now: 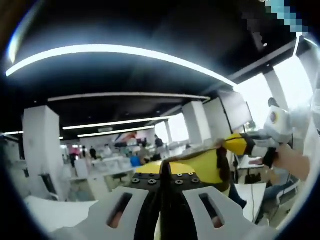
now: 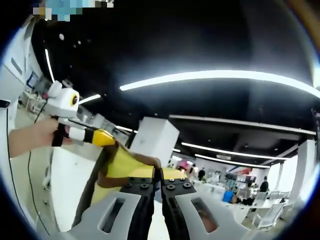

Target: Fold the garment on the visible template until the final outline fits inside the template.

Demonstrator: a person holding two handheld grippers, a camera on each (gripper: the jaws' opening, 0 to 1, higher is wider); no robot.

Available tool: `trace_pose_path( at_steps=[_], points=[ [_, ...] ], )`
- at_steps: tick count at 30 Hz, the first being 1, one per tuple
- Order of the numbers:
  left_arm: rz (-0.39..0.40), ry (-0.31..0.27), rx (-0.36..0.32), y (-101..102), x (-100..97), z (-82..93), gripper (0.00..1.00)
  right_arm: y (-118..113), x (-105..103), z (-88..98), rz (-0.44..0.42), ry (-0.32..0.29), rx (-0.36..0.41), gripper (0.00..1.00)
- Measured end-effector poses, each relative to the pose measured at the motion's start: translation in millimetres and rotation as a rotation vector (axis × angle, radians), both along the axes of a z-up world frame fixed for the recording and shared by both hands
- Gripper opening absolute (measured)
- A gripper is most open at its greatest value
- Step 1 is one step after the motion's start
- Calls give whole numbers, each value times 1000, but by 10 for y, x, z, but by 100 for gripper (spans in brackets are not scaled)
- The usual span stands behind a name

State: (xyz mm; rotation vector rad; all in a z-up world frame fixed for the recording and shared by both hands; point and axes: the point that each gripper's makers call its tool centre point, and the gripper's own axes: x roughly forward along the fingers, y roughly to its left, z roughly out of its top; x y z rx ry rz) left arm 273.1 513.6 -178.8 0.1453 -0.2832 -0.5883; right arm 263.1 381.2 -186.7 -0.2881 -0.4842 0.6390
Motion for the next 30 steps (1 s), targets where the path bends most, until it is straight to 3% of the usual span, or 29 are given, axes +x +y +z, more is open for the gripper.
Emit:
trace_pose_path(
  at_steps=[15, 23, 26, 30],
  points=[
    [0, 43, 14, 35, 9, -256, 0, 17, 17, -252, 24, 68, -10, 3],
    [-32, 58, 34, -6, -161, -298, 0, -25, -159, -293, 32, 95, -30, 3],
    [-44, 82, 46, -18, -225, -391, 0, -40, -191, -356, 35, 102, -44, 3],
    [-65, 154, 77, -55, -279, -655, 0, -89, -187, -582, 44, 182, -32, 3]
  ],
)
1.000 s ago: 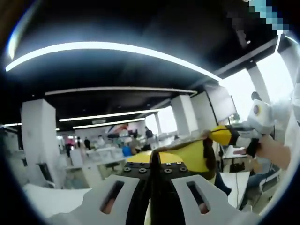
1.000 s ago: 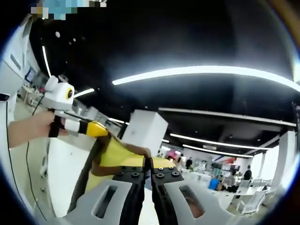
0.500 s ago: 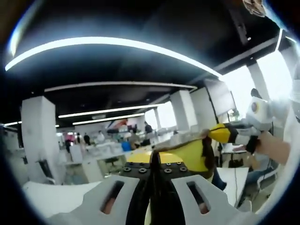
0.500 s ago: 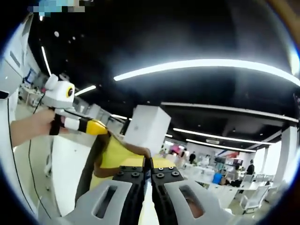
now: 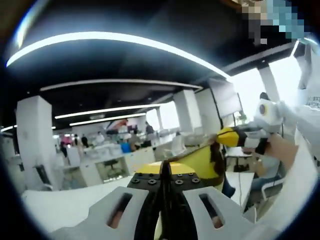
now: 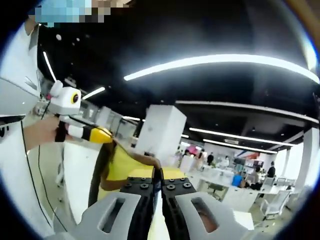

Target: Fold the garment on the visible template until the final outline fits inside the template.

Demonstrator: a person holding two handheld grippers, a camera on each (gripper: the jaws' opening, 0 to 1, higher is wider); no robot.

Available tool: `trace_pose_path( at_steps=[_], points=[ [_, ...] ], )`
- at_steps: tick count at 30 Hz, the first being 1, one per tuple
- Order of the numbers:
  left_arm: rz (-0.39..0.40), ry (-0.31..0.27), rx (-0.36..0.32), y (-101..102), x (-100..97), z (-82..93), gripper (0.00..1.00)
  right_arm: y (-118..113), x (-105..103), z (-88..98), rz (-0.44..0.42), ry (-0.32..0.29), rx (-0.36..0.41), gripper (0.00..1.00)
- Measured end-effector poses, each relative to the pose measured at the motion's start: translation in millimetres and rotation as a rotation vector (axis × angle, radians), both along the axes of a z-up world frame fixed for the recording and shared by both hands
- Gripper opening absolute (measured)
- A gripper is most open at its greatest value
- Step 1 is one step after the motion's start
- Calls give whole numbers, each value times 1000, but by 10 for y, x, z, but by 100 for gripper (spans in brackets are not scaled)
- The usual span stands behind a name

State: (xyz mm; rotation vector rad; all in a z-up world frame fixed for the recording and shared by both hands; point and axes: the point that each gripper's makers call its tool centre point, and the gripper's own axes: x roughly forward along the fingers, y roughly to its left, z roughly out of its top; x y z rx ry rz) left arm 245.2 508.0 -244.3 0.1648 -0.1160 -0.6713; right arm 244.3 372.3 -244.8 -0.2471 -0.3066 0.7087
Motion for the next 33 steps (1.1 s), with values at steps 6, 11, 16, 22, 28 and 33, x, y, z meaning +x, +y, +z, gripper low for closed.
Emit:
trace_pose_path(
  at_steps=[6, 11, 16, 22, 28, 33],
  points=[
    [11, 79, 34, -20, 213, -367, 0, 6, 197, -375, -29, 65, -65, 3],
    [32, 136, 79, -27, 571, -740, 0, 6, 516, -738, -44, 139, -88, 3],
    [35, 253, 99, -46, 1039, -1367, 0, -7, 929, -1335, -77, 227, -164, 3],
    [62, 447, 128, -46, 1613, -2383, 0, 1, 1477, -2258, -96, 386, -232, 3],
    [87, 556, 132, -11, 2031, -2863, 0, 42, 1937, -2754, -88, 463, -287, 3],
    [85, 584, 156, -20, 2368, -3018, 0, 47, 2304, -2909, -92, 487, -296, 3]
  ],
)
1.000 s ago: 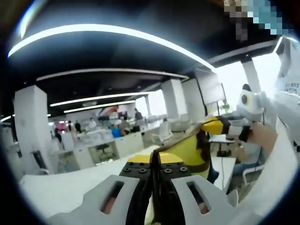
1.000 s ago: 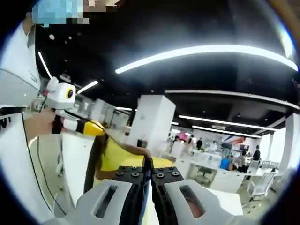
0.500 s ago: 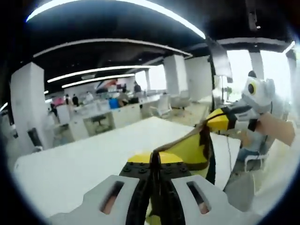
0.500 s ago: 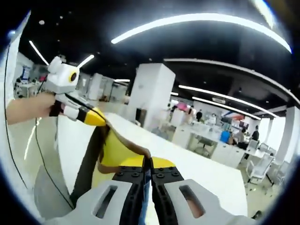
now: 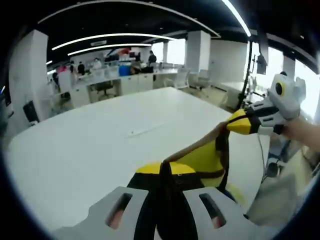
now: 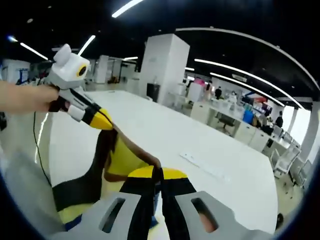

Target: Fold the garment on the visible template until the final outline fits inside the template.

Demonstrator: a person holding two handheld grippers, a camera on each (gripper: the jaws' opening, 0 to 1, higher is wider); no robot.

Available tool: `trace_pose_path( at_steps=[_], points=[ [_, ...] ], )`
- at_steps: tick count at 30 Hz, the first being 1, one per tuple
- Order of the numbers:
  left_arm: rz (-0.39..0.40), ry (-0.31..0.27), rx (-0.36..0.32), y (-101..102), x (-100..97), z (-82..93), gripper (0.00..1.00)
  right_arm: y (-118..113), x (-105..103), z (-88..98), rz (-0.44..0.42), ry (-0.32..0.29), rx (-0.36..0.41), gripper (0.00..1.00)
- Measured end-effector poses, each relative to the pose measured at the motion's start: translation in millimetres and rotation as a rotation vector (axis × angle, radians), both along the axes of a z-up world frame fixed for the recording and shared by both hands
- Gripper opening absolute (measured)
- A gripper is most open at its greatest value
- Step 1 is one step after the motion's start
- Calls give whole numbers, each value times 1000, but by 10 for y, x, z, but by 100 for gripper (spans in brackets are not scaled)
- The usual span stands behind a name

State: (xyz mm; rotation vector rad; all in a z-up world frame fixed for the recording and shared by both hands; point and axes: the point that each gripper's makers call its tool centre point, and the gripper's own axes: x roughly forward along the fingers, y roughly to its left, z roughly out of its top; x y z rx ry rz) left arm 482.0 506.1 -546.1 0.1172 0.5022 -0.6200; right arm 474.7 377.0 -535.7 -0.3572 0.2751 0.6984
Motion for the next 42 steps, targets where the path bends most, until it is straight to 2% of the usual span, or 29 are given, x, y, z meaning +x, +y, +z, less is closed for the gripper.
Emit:
trace_pose_path(
  at_steps=[4, 7, 16, 23, 31, 35, 37, 42],
  points=[
    [-7, 33, 9, -5, 291, -176, 0, 8, 235, -162, 3, 16, -20, 3],
    [-12, 67, 25, -2, 494, -364, 0, 10, 440, -379, 4, 49, -37, 3],
    [-12, 154, 26, -51, 926, -781, 0, -42, 970, -775, 3, 99, -99, 3],
    [17, 232, 31, -58, 1194, -1131, 0, -53, 1251, -1103, 10, 157, -141, 4],
    [28, 291, 33, -47, 1411, -1463, 0, -49, 1487, -1415, 17, 205, -151, 4],
    [30, 322, 26, -25, 1560, -1585, 0, -41, 1607, -1576, 24, 228, -164, 4],
    [27, 328, 35, -27, 1650, -1641, 0, -57, 1753, -1685, 26, 236, -165, 4],
    [11, 349, 64, -66, 1804, -1762, 0, -76, 1895, -1795, 18, 247, -179, 4]
  ],
)
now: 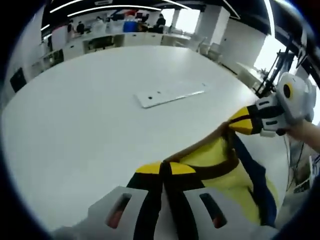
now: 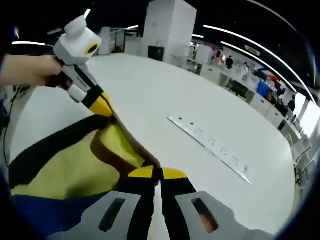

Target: Fold the garment on the visible template until the final outline fits inside the template.

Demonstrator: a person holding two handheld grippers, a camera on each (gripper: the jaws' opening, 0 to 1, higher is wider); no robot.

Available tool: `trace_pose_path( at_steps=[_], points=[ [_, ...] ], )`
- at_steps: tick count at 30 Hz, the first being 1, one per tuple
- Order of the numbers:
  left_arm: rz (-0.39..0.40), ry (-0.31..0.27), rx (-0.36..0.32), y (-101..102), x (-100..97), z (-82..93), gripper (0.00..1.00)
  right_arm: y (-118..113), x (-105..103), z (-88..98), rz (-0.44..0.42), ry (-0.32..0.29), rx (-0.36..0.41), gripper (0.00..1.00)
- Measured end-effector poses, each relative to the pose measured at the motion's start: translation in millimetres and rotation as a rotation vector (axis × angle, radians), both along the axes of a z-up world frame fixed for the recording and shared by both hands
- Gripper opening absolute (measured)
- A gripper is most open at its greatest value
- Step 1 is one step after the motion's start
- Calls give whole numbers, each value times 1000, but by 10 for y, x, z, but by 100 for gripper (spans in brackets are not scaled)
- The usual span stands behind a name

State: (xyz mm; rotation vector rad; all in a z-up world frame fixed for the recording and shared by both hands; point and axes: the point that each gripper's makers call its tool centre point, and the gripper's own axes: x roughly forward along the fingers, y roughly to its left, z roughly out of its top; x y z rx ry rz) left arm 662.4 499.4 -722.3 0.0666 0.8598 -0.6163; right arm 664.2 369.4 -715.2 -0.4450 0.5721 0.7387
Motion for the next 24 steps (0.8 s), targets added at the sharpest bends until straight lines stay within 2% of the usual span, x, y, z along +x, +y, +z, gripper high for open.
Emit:
trace_pose_path(
  at_steps=[5, 13, 24],
  points=[
    [-1, 14, -1, -33, 144, -89, 0, -52, 264, -146, -4, 12, -13, 4],
    [-10, 27, 9, -97, 322, -175, 1, -101, 355, -236, -13, 20, -25, 4],
    [-23, 46, 21, -127, 338, -299, 1, -132, 407, -399, -18, 46, -34, 4]
  ],
)
